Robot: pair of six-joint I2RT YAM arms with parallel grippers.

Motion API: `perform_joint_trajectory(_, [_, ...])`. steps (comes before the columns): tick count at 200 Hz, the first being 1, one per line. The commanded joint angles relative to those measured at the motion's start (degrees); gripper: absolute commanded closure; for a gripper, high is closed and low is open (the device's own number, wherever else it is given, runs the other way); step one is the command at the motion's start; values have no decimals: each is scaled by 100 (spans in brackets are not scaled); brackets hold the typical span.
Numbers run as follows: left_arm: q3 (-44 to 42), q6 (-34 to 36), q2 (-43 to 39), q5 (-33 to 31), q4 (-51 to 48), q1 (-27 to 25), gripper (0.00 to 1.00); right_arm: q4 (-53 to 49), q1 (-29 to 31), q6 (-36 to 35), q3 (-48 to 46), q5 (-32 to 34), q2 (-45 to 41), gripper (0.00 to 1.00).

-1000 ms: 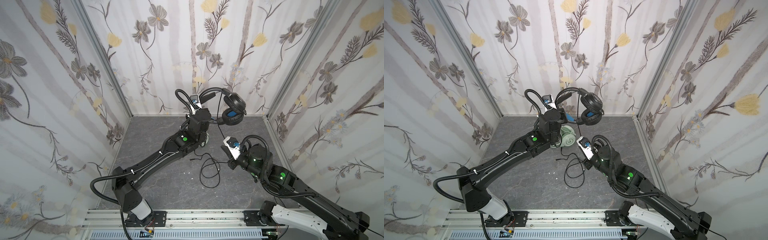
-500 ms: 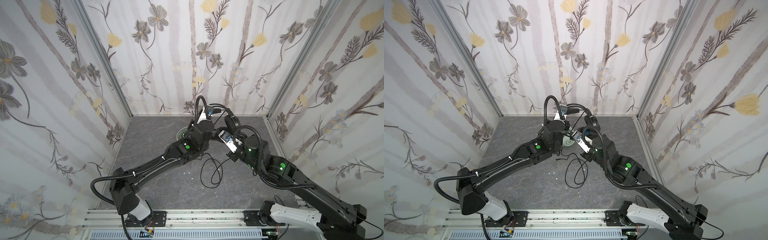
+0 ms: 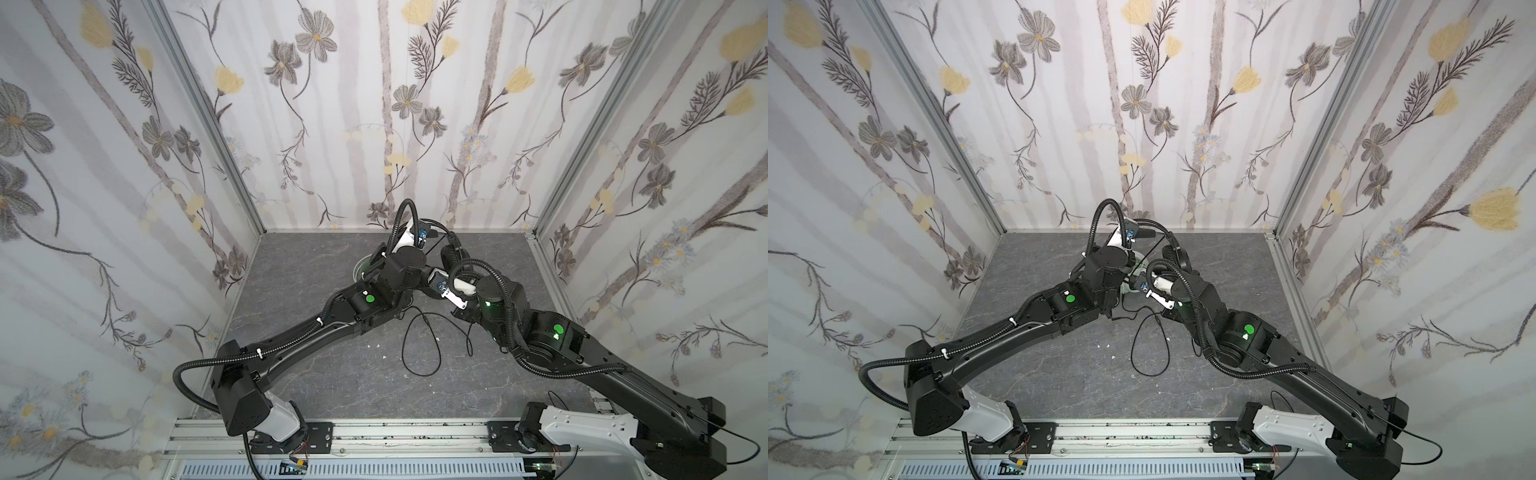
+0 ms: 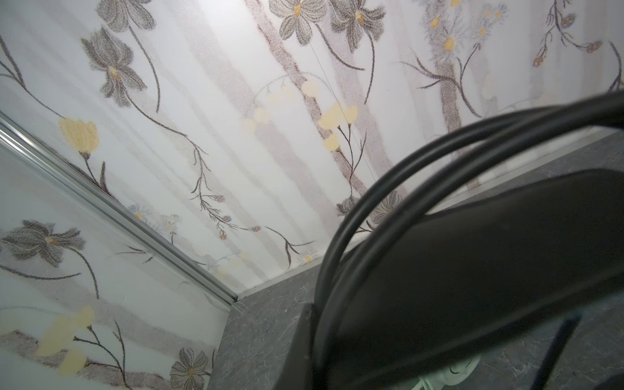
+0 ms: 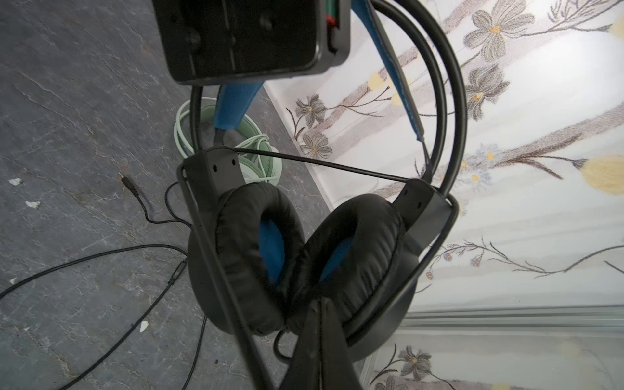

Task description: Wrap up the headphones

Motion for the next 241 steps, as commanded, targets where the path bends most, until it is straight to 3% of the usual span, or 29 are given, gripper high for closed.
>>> perform_joint_trajectory(1, [109,-92,-84,103,-614,24,100,548,93,-398,-23,785,-67,100])
perform_joint_trajectory(45, [106,-149,-283,948,-1389,64,100,1260,307,-1639,-555,1395,-296,100])
perform_joint_trajectory(111, [35,-133,-667,1999,-1800,176,100,1501,385,-2432,-1023,920,-804,95])
perform_joint_trajectory(193, [131,139,-596,1747,-1980,185,100,621,607,-2511,-997,675,-727,91])
perform_joint_trajectory(241, [132,228,-662,1741,-1863,187,100,700,318,-2114,-1168,484,-667,91])
